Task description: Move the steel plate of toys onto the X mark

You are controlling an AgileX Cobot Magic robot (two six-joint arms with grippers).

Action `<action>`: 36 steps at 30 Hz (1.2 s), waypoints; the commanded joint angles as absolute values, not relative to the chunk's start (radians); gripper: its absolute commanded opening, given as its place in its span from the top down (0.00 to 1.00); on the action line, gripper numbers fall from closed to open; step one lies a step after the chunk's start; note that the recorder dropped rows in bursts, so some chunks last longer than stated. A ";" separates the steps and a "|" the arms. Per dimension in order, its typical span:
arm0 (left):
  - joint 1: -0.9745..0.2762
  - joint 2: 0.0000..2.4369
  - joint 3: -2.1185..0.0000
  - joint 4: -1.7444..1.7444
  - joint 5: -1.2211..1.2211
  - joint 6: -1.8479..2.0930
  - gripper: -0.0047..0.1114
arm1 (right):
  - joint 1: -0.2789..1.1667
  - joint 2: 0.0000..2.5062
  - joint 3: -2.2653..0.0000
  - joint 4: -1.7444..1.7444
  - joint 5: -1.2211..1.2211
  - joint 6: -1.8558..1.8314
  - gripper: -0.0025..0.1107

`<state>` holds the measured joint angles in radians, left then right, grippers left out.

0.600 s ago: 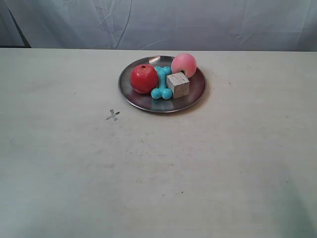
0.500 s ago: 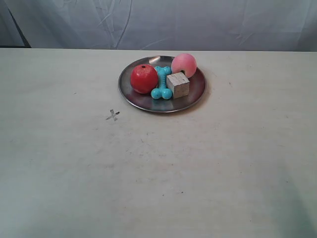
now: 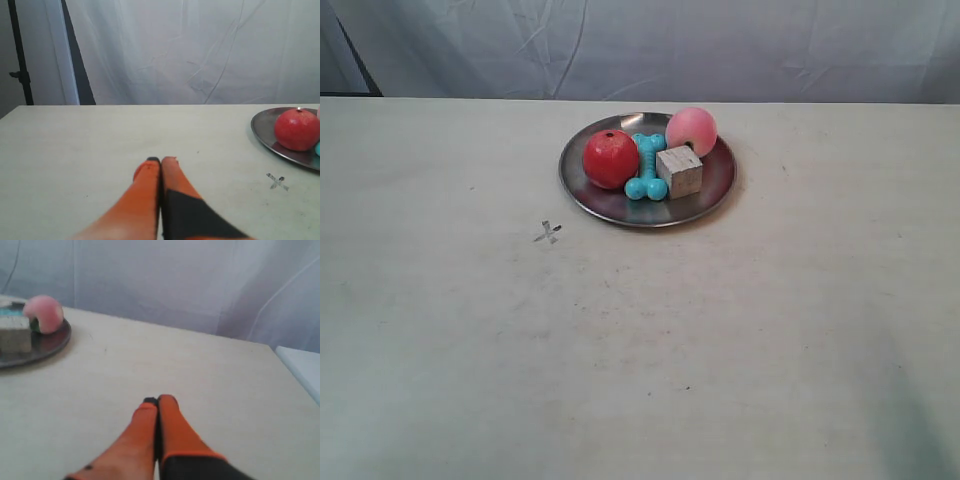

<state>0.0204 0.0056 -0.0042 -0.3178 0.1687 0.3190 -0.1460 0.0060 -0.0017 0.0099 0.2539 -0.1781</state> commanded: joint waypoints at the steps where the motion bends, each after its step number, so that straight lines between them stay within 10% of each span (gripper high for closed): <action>1: 0.018 0.000 0.000 -0.318 0.107 0.318 0.96 | -0.150 0.000 0.000 0.254 0.088 -0.178 0.98; 14: 0.018 0.000 0.000 -0.646 -0.259 0.287 0.96 | -0.150 0.000 0.000 1.238 -0.147 -0.098 0.98; 24: 0.018 0.000 -0.005 -0.665 -0.719 -0.106 0.96 | -0.150 0.000 0.000 1.245 -0.165 0.000 0.98; 36: 0.018 0.455 -0.481 -0.191 -0.542 0.036 0.96 | -0.148 0.045 -0.166 0.739 -0.173 0.260 0.98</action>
